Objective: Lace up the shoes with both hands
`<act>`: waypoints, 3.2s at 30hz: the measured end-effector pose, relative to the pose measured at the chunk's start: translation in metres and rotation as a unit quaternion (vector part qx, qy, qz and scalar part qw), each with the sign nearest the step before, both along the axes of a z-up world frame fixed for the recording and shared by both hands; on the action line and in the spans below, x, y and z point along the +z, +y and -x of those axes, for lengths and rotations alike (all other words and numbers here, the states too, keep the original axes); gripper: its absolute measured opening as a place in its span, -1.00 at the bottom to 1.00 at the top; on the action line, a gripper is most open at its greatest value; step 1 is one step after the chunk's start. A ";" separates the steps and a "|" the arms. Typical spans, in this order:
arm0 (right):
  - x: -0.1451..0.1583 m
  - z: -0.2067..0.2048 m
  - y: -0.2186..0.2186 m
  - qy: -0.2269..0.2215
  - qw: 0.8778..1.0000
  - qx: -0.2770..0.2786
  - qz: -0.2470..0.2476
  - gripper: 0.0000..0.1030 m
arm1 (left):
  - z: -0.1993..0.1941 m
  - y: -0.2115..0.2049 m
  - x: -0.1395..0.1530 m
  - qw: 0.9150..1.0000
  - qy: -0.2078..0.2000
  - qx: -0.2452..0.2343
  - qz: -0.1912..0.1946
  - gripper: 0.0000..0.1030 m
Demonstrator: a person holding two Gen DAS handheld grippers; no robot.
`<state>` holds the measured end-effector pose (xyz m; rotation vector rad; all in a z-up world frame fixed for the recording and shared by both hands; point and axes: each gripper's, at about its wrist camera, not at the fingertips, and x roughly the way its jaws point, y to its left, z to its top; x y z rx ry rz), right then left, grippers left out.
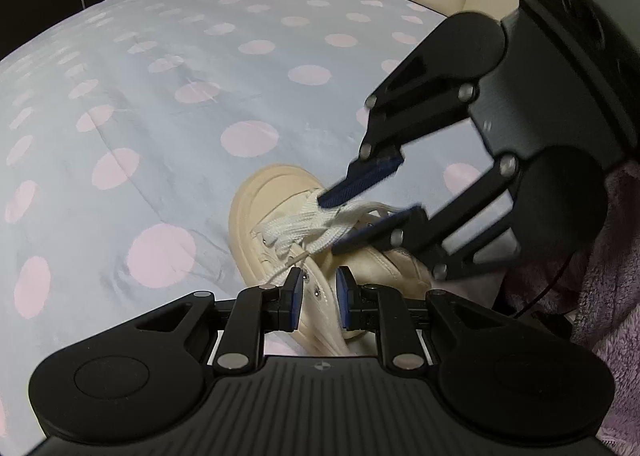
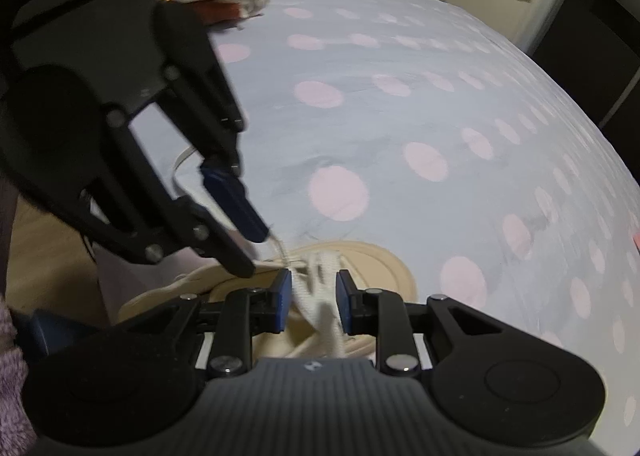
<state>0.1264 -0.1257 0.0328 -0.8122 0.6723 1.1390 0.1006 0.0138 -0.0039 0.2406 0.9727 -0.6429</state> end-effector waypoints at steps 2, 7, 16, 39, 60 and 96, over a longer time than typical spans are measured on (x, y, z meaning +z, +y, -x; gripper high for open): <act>-0.005 0.004 0.003 -0.008 1.000 0.011 0.008 -0.52 | 0.000 -0.001 0.000 1.000 -0.003 -0.004 -0.001 -0.70; -0.014 0.008 0.008 -0.017 0.999 0.023 0.022 -0.90 | -0.001 0.000 -0.004 1.000 0.005 -0.007 -0.006 -0.76; -0.008 0.015 0.003 0.012 0.999 0.025 0.027 -0.93 | -0.001 0.012 -0.004 1.000 0.015 0.005 0.002 -0.86; -0.018 0.012 0.015 0.019 0.999 0.024 0.039 -0.93 | 0.003 0.003 0.007 1.000 0.005 0.004 0.010 -0.86; -0.020 0.003 0.023 0.016 1.000 0.009 0.019 -0.93 | 0.025 -0.034 -0.030 0.950 -0.150 -0.198 -0.189 -0.78; -0.002 -0.012 -0.023 0.015 0.992 -0.117 -0.034 0.00 | 0.034 -0.010 -0.008 0.962 -0.122 -0.139 -0.201 -0.98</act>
